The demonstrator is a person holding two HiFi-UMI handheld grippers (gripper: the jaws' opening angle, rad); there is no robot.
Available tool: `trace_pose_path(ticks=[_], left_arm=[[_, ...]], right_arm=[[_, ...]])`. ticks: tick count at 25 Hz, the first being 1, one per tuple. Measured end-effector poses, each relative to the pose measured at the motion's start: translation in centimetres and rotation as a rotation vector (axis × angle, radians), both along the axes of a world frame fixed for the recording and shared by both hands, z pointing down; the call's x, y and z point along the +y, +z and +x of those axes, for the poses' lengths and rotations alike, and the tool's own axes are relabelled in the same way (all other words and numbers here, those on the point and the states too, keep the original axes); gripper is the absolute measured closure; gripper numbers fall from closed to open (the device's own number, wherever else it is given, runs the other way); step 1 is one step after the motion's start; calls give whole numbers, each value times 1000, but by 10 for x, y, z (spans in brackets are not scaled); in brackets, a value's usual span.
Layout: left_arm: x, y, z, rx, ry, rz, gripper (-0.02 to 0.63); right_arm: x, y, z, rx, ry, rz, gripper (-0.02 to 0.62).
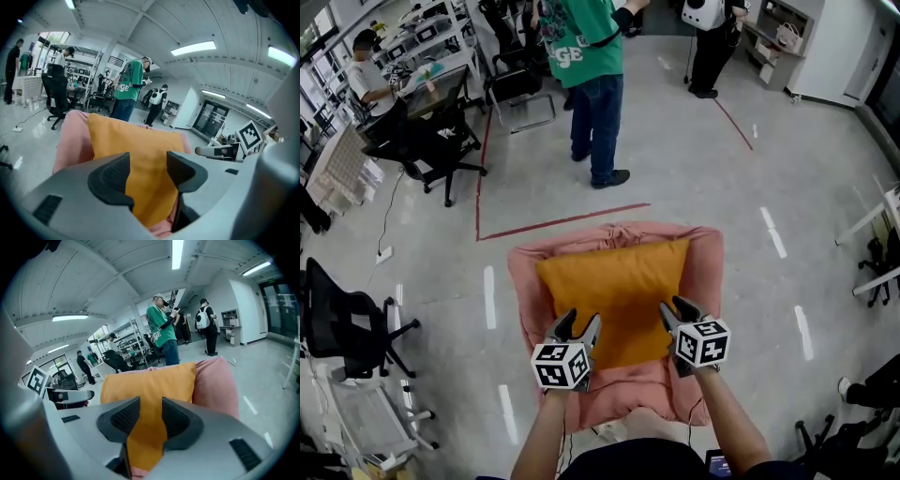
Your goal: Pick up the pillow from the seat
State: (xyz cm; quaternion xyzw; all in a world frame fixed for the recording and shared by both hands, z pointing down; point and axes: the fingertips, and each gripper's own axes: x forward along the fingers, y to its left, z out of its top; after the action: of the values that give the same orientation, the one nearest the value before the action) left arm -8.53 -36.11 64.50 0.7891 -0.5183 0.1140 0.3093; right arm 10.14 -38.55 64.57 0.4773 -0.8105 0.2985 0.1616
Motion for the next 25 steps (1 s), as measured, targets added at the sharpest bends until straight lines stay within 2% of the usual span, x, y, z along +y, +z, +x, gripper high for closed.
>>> trace_pose_path(ticks=[8,19,25], left_arm=[[-13,15,-8,-21,-19,-23,300],[-24,37,-25,-38,-57,-49,200],[-33,44,-29,-52,-85,-64,184]], right_arm=[[-14,14,-1,9,-12,-21,356],[-28,31,5,44,23,-31,290],[-35,39,5,50,14,-55,267]])
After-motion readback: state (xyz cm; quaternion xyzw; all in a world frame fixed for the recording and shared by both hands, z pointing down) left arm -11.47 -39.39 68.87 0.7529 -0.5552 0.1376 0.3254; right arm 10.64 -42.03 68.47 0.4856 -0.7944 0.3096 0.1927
